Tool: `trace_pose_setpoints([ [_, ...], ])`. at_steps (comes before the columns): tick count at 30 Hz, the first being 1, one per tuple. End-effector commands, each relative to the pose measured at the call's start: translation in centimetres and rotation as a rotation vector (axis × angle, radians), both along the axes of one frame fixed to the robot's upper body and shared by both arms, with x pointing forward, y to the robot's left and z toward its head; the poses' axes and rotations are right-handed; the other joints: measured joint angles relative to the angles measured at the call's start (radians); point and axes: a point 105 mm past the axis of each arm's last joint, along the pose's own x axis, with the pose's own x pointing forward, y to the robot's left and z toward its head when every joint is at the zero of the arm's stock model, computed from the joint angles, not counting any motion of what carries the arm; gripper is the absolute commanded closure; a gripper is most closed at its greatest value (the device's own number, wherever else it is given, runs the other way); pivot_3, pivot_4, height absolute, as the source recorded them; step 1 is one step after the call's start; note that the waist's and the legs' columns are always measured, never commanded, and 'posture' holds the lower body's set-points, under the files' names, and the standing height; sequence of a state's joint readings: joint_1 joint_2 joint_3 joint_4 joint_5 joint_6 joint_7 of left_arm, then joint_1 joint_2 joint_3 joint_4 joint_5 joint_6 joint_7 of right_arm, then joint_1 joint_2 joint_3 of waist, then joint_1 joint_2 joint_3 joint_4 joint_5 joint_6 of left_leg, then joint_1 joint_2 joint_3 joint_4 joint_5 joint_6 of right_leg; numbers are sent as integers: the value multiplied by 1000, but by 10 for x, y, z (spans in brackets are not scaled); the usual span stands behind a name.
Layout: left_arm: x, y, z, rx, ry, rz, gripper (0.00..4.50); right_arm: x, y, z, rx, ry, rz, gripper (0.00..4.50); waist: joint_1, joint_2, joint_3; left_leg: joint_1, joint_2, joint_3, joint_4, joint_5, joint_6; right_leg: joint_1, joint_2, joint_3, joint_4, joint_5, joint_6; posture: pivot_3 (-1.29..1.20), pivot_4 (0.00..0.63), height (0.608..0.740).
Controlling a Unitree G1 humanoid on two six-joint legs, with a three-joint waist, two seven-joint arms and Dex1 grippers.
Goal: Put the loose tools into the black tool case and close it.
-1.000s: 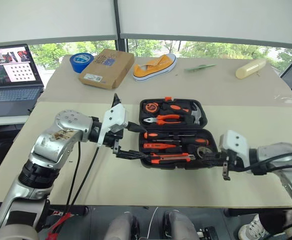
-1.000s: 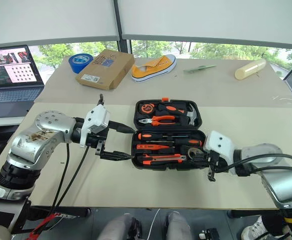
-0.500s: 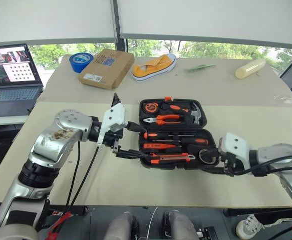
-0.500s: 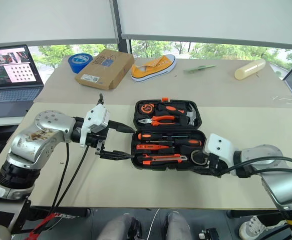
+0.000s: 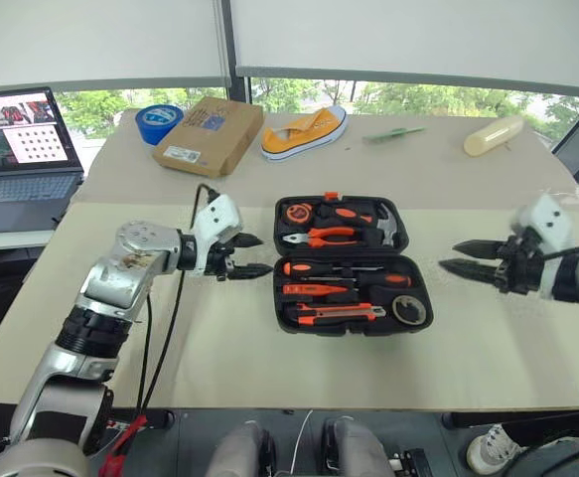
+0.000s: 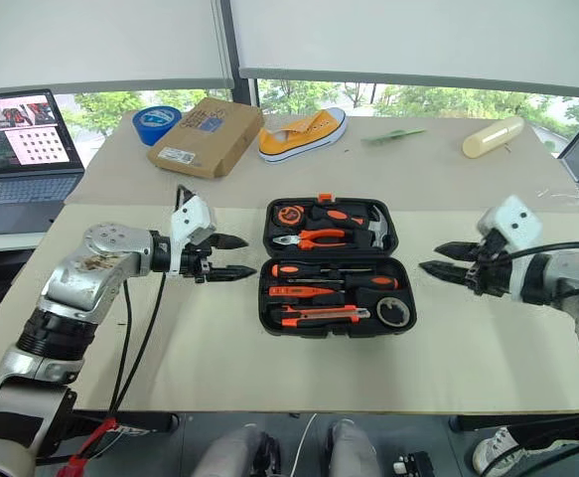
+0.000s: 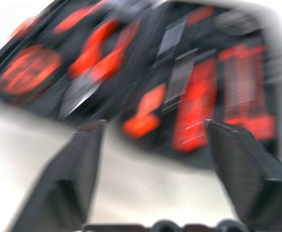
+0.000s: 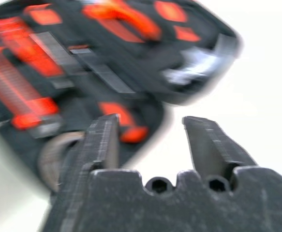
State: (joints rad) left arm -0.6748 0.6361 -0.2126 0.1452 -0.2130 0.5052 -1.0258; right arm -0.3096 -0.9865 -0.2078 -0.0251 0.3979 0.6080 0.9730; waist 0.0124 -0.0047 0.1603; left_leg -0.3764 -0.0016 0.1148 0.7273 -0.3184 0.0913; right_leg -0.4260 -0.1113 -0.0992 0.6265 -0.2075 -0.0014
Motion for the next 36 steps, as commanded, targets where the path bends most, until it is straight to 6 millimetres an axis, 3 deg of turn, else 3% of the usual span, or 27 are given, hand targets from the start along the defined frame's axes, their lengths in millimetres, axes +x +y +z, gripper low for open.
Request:
trace_pose_setpoints([
  [1, 12, -6, -2, 48, -71, 14, 2700, 15, -6, -15, -45, -26, -41, 3638, 0, 0, 0, 0, 0, 0, -1, 0, 0, -1, 0, 0, 0, 0, 0, 0, 150, 731],
  [3, 12, -17, -8, 27, -51, -5, 3507, 24, -7, -30, -101, -27, -51, 4341, 0, 0, 0, -2, -1, 1, -1, 0, 0, -1, 0, -2, -1, 0, 0, 0, 150, 731],
  [6, 11, -31, -17, 21, -36, -24, 4423, 32, 1, -45, -145, -29, -16, 4500, 0, 0, 0, -4, -1, 1, 0, 0, 0, -2, 2, -4, -1, 0, 1, 0, 150, 731],
  [10, 2, -51, -23, 9, 8, -83, 4423, 43, 29, -54, -131, -35, 64, 4500, -4, 1, 0, -3, -1, 1, 0, 1, 0, -2, 3, -5, 0, 0, 1, 0, 150, 731],
  [13, -18, -62, -20, -21, 38, -182, 4423, 30, 54, -45, -65, -26, 210, 4500, -6, 1, 1, -4, -1, 0, 0, 1, -1, -2, 3, -5, 0, 0, 1, 0, 150, 731],
  [16, -33, -61, -22, -20, 71, -239, 4423, 11, 61, -43, -50, 5, 311, 4500, -10, 1, 1, -4, 0, 0, -1, 1, -1, -3, 3, -5, -1, -1, 2, 0, 150, 731],
  [21, -45, -50, -37, 30, 99, -252, 4423, -17, 61, -51, -66, 66, 370, 4500, -7, 2, 1, -5, -1, 0, -3, 1, -1, -2, 3, -8, -1, -1, 2, 0, 150, 731],
  [28, -38, -26, -44, 91, 68, -149, 4423, -25, 48, -56, -101, 59, 285, 4500, -2, 2, 1, -2, 0, -1, -1, 0, -1, 0, -2, -5, -1, -1, 2, 0, 150, 731],
  [36, -38, 43, -42, 186, 82, 30, 4423, -22, 18, -45, -147, 17, 114, 4500, -14, 2, 1, 1, 0, -1, -2, 0, -2, 0, -2, -3, 0, -2, 1, 0, 150, 731],
])
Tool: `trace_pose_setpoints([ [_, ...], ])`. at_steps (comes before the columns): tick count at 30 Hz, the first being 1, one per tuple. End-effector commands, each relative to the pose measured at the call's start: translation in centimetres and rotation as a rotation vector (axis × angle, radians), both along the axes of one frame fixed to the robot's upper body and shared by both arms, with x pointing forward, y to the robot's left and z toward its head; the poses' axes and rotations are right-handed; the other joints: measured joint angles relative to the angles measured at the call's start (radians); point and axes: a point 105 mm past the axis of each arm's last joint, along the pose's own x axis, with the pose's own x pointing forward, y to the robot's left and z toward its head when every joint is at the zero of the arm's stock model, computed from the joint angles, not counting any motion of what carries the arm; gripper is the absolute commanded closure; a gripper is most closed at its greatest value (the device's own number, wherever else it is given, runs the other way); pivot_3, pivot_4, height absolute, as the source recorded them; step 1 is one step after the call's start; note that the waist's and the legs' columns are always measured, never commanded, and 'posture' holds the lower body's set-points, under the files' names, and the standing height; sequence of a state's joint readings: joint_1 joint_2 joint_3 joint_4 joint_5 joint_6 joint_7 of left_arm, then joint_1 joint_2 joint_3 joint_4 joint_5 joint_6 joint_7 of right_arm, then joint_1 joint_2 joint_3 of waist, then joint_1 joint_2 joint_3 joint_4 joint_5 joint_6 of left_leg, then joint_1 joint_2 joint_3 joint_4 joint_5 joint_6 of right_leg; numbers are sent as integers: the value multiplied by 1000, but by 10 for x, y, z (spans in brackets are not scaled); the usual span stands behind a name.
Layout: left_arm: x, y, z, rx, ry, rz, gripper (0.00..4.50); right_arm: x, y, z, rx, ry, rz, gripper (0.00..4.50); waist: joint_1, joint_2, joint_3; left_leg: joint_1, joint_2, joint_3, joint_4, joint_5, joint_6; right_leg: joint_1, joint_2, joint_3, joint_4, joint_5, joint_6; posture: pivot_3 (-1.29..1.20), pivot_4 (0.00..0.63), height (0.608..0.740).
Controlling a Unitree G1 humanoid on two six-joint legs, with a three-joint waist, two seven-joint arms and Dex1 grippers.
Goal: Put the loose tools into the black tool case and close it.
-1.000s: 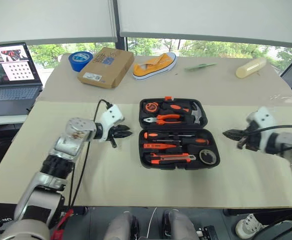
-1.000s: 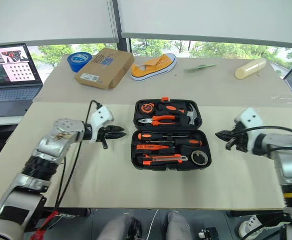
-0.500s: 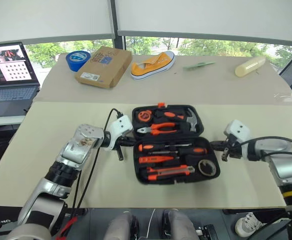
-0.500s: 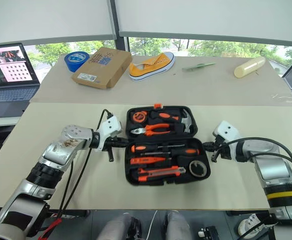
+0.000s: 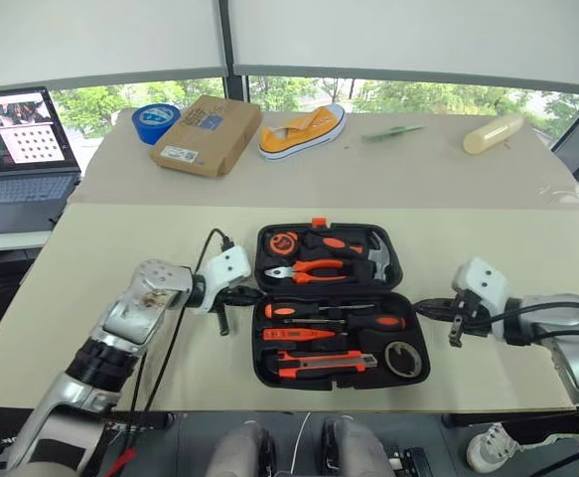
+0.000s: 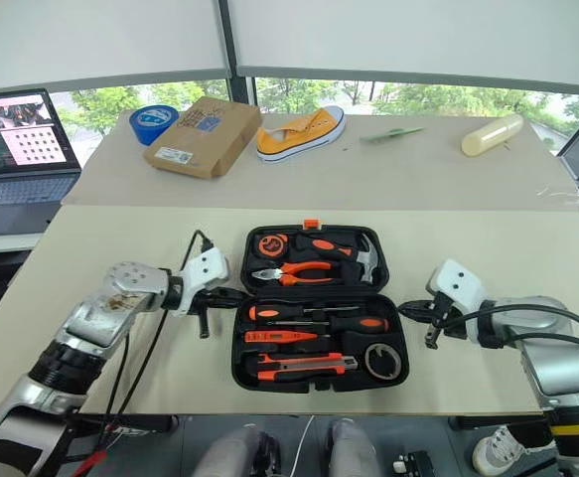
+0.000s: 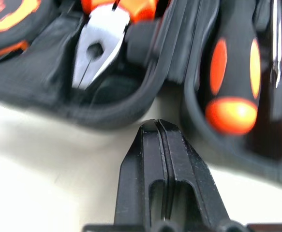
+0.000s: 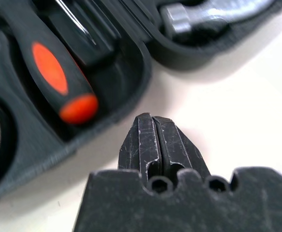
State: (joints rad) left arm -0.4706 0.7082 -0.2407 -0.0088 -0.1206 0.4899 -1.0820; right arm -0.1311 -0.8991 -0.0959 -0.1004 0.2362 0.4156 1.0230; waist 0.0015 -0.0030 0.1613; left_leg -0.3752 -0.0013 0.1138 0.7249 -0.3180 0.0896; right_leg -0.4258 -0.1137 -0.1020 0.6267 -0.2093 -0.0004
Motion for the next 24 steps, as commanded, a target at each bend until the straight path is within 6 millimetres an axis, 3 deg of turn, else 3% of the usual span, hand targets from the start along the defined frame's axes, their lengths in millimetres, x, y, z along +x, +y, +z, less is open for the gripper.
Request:
trace_pose_setpoints([
  [1, -1, 33, 5, 37, 5, 94, 4423, 4, -11, 24, -1, -75, -69, 4500, -4, 0, 0, 1, 0, 0, -1, 0, 0, 0, 0, 0, 0, 0, 0, 0, 150, 731],
  [4, 5, 41, 16, -46, 60, 185, 3788, 12, -12, 34, 62, -76, -118, 3742, -2, 0, 0, 2, 0, 0, -2, 1, -1, 1, -1, 1, 0, 0, -1, 0, 150, 731],
  [7, 23, 38, 28, -156, 111, 302, 2733, 26, -11, 46, 139, -75, -180, 2700, 3, 0, 0, 1, 0, 0, -1, 1, -1, 0, -1, 1, 1, 0, -1, 0, 150, 731],
  [13, 58, 10, 46, -329, 249, 464, 637, 63, 9, 73, 341, -28, -264, 653, 10, -1, 1, -2, -1, 0, 2, 1, 0, 0, 0, 0, 2, 0, -1, 0, 150, 731],
  [15, 64, 1, 48, -367, 296, 488, 331, 73, 13, 70, 346, 9, -291, 63, 8, -1, 1, -2, -1, 0, 2, 1, 0, -1, 1, -1, 2, 0, -1, 0, 150, 731],
  [19, 64, -14, 45, -389, 361, 482, 331, 84, 14, 57, 327, 69, -354, 63, 3, -1, 1, -4, -1, 0, 0, 1, -1, -2, 7, -5, 4, 0, -1, 0, 150, 731],
  [24, 58, -26, 29, -360, 391, 474, 331, 84, 22, 38, 294, 131, -357, 63, 1, -1, 1, -6, -2, 0, -2, 1, -1, -2, 7, -12, 3, 0, -1, 0, 150, 731],
])
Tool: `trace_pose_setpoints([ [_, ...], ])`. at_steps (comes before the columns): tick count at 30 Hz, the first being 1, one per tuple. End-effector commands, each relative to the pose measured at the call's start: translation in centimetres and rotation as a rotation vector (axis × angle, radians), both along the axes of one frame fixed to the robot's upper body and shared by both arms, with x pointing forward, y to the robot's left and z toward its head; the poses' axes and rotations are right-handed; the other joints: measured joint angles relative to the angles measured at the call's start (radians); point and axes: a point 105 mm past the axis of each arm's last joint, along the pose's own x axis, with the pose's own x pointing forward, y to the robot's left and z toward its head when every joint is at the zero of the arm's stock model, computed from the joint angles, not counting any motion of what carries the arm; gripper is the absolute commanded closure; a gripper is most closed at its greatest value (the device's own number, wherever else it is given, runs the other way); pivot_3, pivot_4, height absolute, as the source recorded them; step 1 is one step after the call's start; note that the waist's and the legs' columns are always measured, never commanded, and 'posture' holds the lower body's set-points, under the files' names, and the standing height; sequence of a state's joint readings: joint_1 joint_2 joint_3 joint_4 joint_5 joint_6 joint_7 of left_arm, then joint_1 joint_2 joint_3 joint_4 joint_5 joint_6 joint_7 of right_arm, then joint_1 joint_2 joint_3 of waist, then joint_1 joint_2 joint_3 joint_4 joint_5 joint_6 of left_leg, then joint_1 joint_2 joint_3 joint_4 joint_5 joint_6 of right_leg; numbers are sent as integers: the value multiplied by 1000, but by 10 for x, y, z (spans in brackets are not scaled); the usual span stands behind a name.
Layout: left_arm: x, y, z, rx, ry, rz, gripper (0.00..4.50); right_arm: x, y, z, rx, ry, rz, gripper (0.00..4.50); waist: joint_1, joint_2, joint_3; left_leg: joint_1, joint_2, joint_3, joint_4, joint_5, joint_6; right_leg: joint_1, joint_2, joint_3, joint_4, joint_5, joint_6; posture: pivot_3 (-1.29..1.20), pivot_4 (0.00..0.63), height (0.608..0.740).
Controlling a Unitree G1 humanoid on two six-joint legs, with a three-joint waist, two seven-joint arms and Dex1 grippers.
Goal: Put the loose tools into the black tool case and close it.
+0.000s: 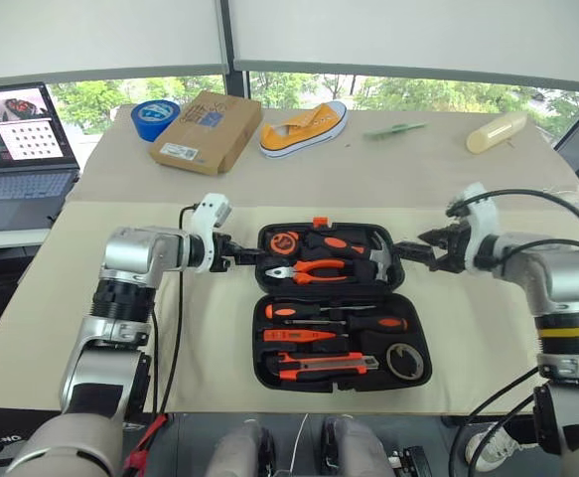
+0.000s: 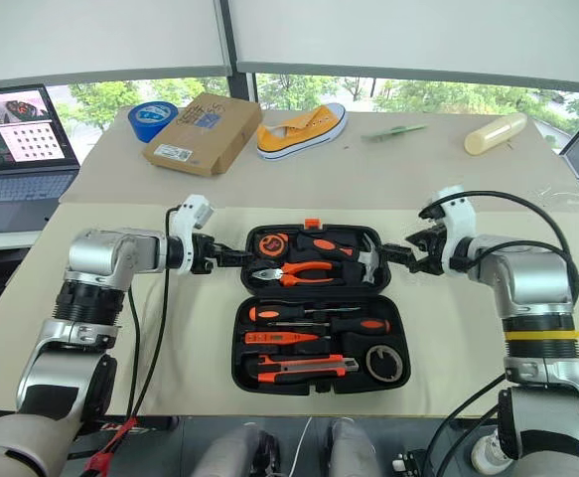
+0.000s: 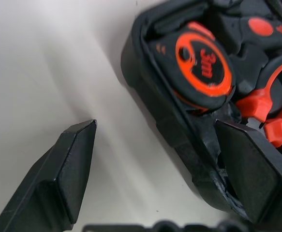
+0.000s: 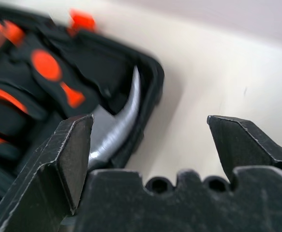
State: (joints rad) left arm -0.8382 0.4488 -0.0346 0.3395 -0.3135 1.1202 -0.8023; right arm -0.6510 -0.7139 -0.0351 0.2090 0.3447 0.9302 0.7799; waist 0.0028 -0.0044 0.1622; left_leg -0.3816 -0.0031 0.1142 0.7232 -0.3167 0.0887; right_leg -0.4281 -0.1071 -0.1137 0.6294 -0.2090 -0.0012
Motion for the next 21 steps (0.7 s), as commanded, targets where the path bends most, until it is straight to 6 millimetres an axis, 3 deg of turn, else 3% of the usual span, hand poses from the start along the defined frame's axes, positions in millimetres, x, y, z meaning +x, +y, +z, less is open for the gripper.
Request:
trace_pose_setpoints([
  [1, -5, -10, -4, 3, -2, -21, 331, 1, 4, 0, -28, -6, 6, 63, 0, 0, 0, 0, 0, 0, 0, 0, 0, 0, 0, 0, 0, 0, 0, 0, 150, 731],
  [4, -6, -11, -7, 3, -2, -14, 1017, 0, 6, -5, -38, 4, 8, 775, 0, 0, 0, 1, 0, 0, 0, 0, 0, 1, 0, 0, 0, 0, 0, 0, 150, 731],
  [8, -6, -12, -7, 0, -3, -8, 2615, -1, 12, -4, -26, 1, 22, 2223, 0, 0, 0, 3, 0, -1, 0, 0, -1, 3, -1, 0, -1, 0, 0, 0, 150, 731],
  [14, -6, -13, -5, -12, -8, 2, 4421, -5, 25, 3, 2, -17, 57, 4181, 0, 0, 0, 8, 0, -1, 0, 1, -2, 5, -2, 1, -2, 0, 0, 0, 150, 731],
  [15, -6, -14, -4, -14, -8, 3, 4500, -6, 26, 4, 4, -19, 59, 4470, 0, 0, 0, 8, 0, -1, 0, 1, -2, 5, -3, 2, -1, 0, 0, 0, 150, 731],
  [21, -3, -22, 5, -47, -42, -17, 4500, 2, 31, 22, 24, -74, 37, 4470, 0, 0, 0, 9, 0, 0, 0, 2, -3, 5, -5, 3, 0, 0, 0, 0, 150, 731],
])
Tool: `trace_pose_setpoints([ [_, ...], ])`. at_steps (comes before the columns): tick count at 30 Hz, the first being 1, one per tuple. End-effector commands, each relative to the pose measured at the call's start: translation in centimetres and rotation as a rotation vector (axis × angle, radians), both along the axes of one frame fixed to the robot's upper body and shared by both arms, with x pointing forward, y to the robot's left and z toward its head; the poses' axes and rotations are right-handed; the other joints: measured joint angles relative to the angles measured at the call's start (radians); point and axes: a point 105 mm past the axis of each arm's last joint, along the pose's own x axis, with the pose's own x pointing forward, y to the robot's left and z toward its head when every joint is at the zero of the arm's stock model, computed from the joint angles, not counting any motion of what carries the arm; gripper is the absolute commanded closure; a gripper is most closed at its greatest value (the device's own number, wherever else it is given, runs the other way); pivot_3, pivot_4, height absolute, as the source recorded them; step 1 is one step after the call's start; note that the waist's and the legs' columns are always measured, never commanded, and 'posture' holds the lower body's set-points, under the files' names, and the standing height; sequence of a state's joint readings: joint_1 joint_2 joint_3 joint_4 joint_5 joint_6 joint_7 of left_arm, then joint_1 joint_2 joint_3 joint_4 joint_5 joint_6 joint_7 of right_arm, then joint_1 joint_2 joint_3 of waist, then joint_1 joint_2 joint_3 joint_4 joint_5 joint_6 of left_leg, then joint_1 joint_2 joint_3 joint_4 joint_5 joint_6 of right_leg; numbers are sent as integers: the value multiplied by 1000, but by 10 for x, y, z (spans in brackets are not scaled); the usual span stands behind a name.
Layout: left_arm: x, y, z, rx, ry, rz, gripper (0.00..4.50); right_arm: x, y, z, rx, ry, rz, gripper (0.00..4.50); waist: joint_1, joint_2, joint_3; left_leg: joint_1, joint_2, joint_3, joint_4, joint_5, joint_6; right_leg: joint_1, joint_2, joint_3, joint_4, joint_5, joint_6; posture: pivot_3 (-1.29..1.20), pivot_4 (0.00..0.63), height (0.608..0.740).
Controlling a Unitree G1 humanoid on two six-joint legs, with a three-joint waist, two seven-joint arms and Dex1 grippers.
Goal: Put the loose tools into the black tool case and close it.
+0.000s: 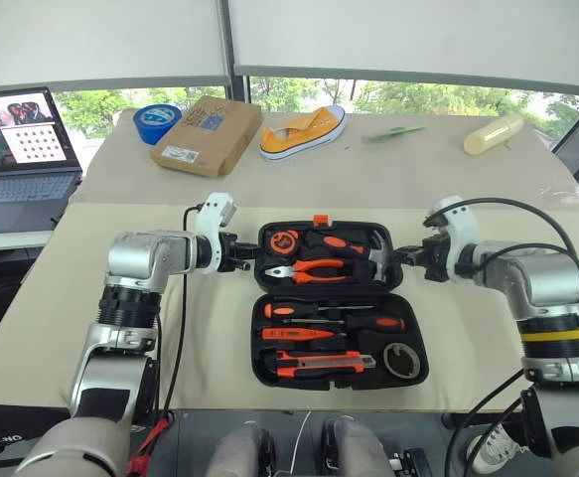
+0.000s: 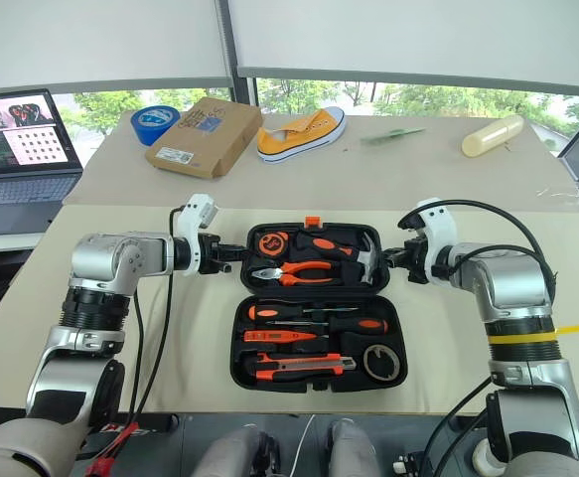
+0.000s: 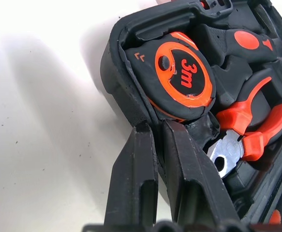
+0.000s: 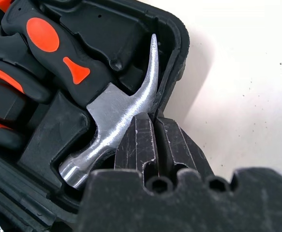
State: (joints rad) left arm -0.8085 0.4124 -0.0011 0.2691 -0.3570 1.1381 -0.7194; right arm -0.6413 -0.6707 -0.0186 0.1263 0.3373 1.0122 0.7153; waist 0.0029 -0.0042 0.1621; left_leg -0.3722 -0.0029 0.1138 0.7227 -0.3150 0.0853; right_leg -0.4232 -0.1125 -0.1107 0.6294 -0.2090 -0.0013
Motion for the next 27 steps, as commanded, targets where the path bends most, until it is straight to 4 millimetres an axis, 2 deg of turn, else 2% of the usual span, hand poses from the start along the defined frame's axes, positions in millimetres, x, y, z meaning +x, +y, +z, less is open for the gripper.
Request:
trace_pose_setpoints([
  [1, 2, -16, 8, -24, -49, -43, 4500, 10, 16, 34, 52, -129, 33, 4470, -1, 0, 0, 0, 0, 0, 0, 0, 0, 0, 0, 0, 0, 0, 0, 0, 150, 731],
  [10, 40, -29, 75, -69, -430, -3, 4500, 44, 12, 80, 64, -346, -70, 4470, -5, 0, 1, -5, 0, 1, 0, 3, -2, -6, 0, 2, 1, 3, -4, 0, 150, 731],
  [13, 44, -32, 86, -74, -507, -12, 4500, 51, 13, 90, 90, -410, -84, 4470, -11, 0, 1, -12, -1, 3, -2, 4, -3, -15, 4, 1, 2, 3, -4, 0, 150, 731],
  [16, 39, -36, 78, -30, -560, -69, 4500, 51, 14, 90, 75, -469, -75, 4470, -16, 0, 1, -16, -1, 3, -8, 5, -4, -18, 7, -3, 3, 3, -5, 0, 150, 731],
  [20, 25, -35, 48, 71, -625, -141, 4500, 44, 14, 83, 70, -550, -47, 4470, -18, 0, 1, -17, -2, 3, -12, 6, -4, -19, 7, -10, 0, 3, -4, 0, 150, 731],
  [22, 20, -28, 39, 81, -655, -110, 4500, 34, 13, 82, 39, -636, -27, 4470, -16, 0, 1, -16, -2, 3, -12, 6, -4, -18, 7, -11, -1, 2, -3, 0, 150, 731],
  [25, 14, -19, 38, 70, -694, -51, 4500, 20, 14, 82, 46, -711, -16, 4470, -14, 0, 1, -16, -2, 2, -12, 6, -4, -16, 6, -11, -3, 1, -2, 0, 150, 731],
  [27, 7, -10, 35, 70, -727, -14, 4500, 3, 13, 83, -38, -834, 17, 4470, -15, 0, 1, -16, -2, 2, -12, 6, -4, -15, 6, -11, -3, 2, -2, 0, 150, 731],
])
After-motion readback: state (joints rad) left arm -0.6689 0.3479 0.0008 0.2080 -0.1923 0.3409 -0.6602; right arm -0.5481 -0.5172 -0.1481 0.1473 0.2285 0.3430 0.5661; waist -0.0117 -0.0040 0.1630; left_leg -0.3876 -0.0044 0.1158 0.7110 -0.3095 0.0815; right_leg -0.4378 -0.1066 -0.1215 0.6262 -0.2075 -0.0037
